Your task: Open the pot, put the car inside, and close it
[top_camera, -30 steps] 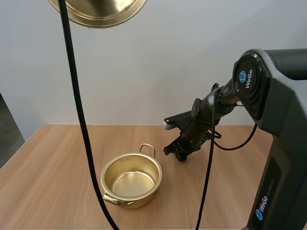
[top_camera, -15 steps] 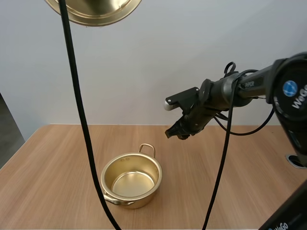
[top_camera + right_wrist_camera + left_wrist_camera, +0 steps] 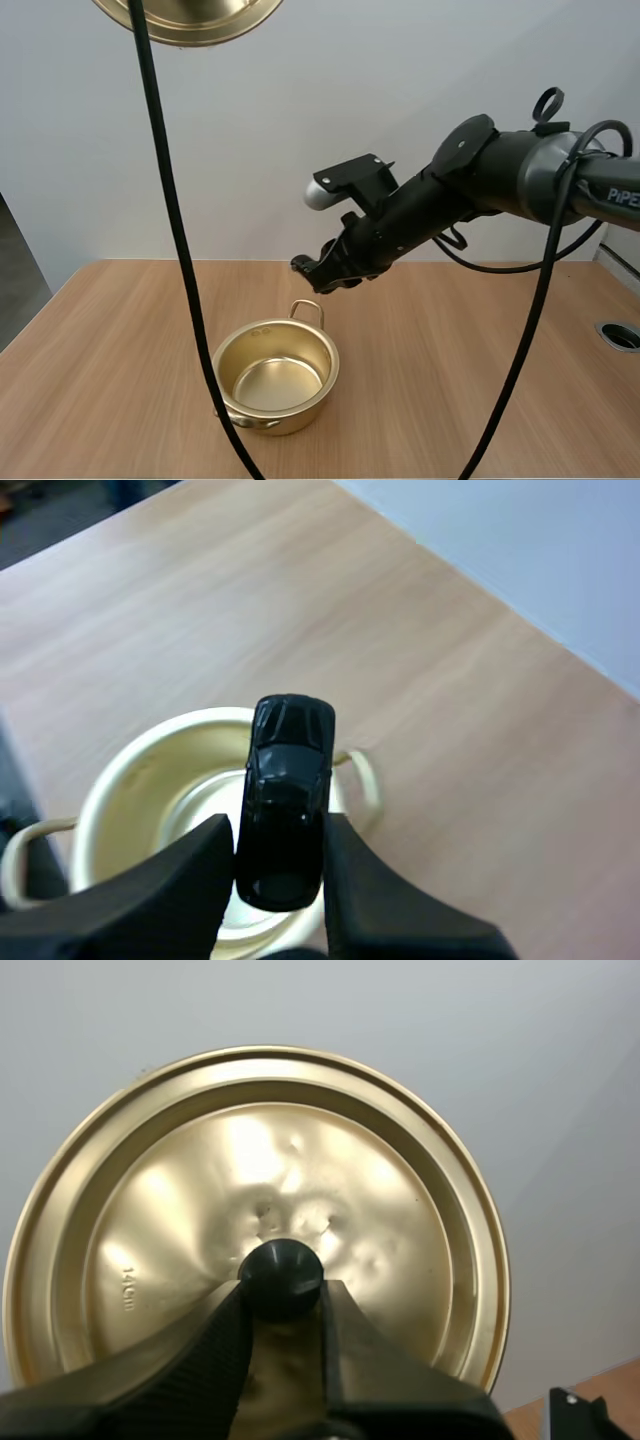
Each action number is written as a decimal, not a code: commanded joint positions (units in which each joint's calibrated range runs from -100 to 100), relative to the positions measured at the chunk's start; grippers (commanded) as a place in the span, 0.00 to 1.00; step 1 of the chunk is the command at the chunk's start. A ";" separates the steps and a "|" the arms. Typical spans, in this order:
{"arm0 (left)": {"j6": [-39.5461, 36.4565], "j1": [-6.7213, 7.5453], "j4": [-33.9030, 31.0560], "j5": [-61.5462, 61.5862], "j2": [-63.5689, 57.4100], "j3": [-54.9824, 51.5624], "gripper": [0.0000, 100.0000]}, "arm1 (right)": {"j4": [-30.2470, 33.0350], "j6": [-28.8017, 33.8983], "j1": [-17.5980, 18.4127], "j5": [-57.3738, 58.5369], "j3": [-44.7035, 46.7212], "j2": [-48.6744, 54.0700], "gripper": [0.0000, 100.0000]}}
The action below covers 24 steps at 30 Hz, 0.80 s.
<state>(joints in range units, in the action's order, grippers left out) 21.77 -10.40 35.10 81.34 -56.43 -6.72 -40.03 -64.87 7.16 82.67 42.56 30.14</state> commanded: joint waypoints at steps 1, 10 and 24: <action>0.02 0.02 -0.07 -0.07 -0.07 0.01 0.00 | -12.43 -4.49 3.29 3.77 0.06 -1.61 0.00; 0.02 -1.03 -0.57 0.12 -0.07 0.01 0.00 | -8.11 -4.49 8.36 -10.22 0.06 -10.05 0.00; 0.02 -2.23 -0.23 1.36 -0.07 0.01 0.00 | -3.85 -6.62 8.52 -14.63 0.06 -24.54 0.00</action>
<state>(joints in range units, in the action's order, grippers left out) 21.77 -12.62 34.81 82.77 -56.43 -6.72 -43.92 -71.02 15.60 67.45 42.56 6.30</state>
